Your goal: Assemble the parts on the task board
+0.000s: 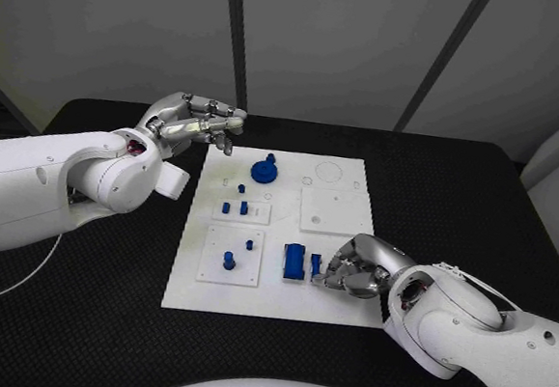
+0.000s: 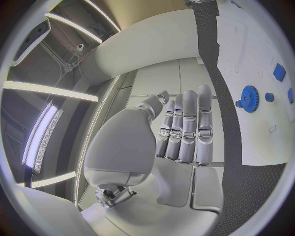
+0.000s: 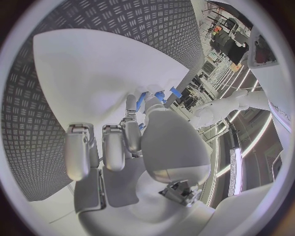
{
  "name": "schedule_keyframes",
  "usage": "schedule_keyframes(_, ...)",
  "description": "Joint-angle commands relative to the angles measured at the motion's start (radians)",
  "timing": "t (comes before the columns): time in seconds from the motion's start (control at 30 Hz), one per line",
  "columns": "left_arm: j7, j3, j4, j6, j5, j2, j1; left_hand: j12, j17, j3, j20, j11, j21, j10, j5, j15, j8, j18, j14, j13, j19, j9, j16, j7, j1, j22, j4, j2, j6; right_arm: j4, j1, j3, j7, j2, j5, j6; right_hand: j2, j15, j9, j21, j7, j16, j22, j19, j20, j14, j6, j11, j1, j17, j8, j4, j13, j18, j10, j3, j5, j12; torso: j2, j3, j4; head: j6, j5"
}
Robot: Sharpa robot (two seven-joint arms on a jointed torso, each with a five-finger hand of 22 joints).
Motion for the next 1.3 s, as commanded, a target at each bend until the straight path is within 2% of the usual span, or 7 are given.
schedule_keyframes(0.03,0.008,0.001,-0.001,0.008,0.002,0.001,0.001,0.004,-0.002,-0.003,0.005,-0.002,-0.007,-0.008,0.004,-0.002,0.006,-0.002,-0.007,0.002,0.0,0.0,-0.002,-0.002,0.001,-0.002,-0.001,0.008,-0.006,0.017,0.001,0.0,0.101,-0.014,0.045,-0.038,-0.001,-0.001,-0.001,-0.012,0.006,-0.003,0.223,0.06,-0.004,0.081,-0.015,0.006,0.004,0.138,-0.003,0.002,0.048,-0.006,-0.007,-0.011,0.011,-0.021,-0.002,-0.0012,0.0003,0.004,-0.003)
schedule_keyframes(0.33,0.011,0.0,-0.006,0.005,0.01,0.004,-0.002,0.004,-0.002,-0.004,0.005,-0.002,-0.007,-0.009,0.003,-0.001,0.006,-0.002,-0.007,0.002,0.0,0.0,-0.002,-0.002,0.0,-0.002,-0.001,0.007,-0.006,-0.029,0.039,0.001,0.435,-0.031,0.324,-0.102,0.005,0.032,-0.031,-0.173,0.054,-0.104,0.111,-0.068,0.023,0.044,-0.109,0.046,0.046,0.002,-0.072,0.0,-0.076,0.037,-0.122,-0.029,0.047,-0.213,-0.016,-0.0071,0.0016,0.016,-0.006)
schedule_keyframes(0.57,0.032,-0.001,-0.03,-0.016,0.059,0.023,-0.012,0.009,-0.037,-0.013,0.017,0.005,-0.062,-0.021,0.004,0.013,0.01,-0.008,-0.081,0.002,-0.08,-0.001,-0.059,0.002,-0.004,-0.024,0.003,0.005,-0.012,-0.221,0.079,0.002,0.693,0.024,0.76,-0.095,0.034,0.074,-0.065,-0.785,0.098,-0.666,-0.303,-0.505,0.062,-0.213,-0.171,0.091,0.188,-0.569,-0.132,-0.04,-0.434,0.156,-0.426,0.015,0.061,-0.706,-0.045,-0.0174,0.0021,0.034,-0.007)
schedule_keyframes(0.77,0.07,-0.001,-0.084,-0.059,0.147,0.055,-0.017,-0.053,-0.174,-0.015,0.068,0.028,-0.244,-0.045,0.0,0.052,0.005,-0.011,-0.142,-0.052,-0.255,-0.002,-0.298,0.008,-0.018,-0.145,0.026,0.001,-0.041,-0.411,0.103,0.021,0.829,0.108,1.004,-0.068,0.024,0.146,-0.123,-1.059,0.124,-1.052,-0.486,-0.652,0.125,-0.421,-0.172,0.137,0.26,-0.78,-0.179,-0.018,-0.753,0.142,-0.437,0.074,0.044,-0.972,-0.061,-0.0195,-0.0033,0.059,-0.006)
schedule_keyframes(1.0,0.121,-0.001,-0.184,-0.122,0.239,0.126,-0.029,-0.196,-0.318,-0.061,0.16,0.078,-0.446,-0.061,-0.008,0.132,-0.034,0.004,-0.21,-0.111,-0.439,-0.002,-0.643,-0.028,-0.029,-0.353,0.059,-0.005,-0.072,-0.61,0.108,0.047,0.919,0.225,1.079,-0.041,0.005,0.203,-0.219,-1.288,0.135,-1.324,-0.69,-0.65,0.195,-0.449,-0.154,0.169,0.252,-0.981,-0.267,0.007,-1.063,0.161,-0.396,0.116,0.031,-1.146,-0.073,-0.0176,-0.0076,0.101,-0.005)
schedule_keyframes(1.17,0.146,-0.001,-0.242,-0.174,0.268,0.178,-0.045,-0.309,-0.403,-0.173,0.178,0.093,-0.46,-0.133,-0.006,0.158,-0.066,-0.014,-0.266,-0.111,-0.687,-0.004,-0.807,-0.052,-0.028,-0.584,0.073,0.015,-0.109,-0.709,0.109,0.063,0.953,0.287,1.101,-0.027,0.024,0.226,-0.297,-1.421,0.128,-1.431,-0.826,-0.651,0.229,-0.466,-0.175,0.2,0.215,-1.108,-0.27,-0.026,-1.186,0.161,-0.408,0.1,0.028,-1.208,-0.072,-0.0167,-0.003,0.127,-0.002)
schedule_keyframes(1.3,0.153,-0.001,-0.27,-0.205,0.276,0.207,-0.054,-0.344,-0.422,-0.234,0.176,0.075,-0.46,-0.157,-0.004,0.161,-0.067,-0.021,-0.264,-0.113,-0.7,-0.004,-0.863,-0.05,-0.016,-0.633,0.075,0.04,-0.128,-0.743,0.109,0.068,0.964,0.311,1.106,-0.021,0.033,0.229,-0.338,-1.465,0.127,-1.436,-0.892,-0.641,0.237,-0.482,-0.186,0.205,0.195,-1.172,-0.272,-0.055,-1.236,0.16,-0.431,0.084,0.027,-1.213,-0.072,-0.0156,0.0017,0.139,-0.002)
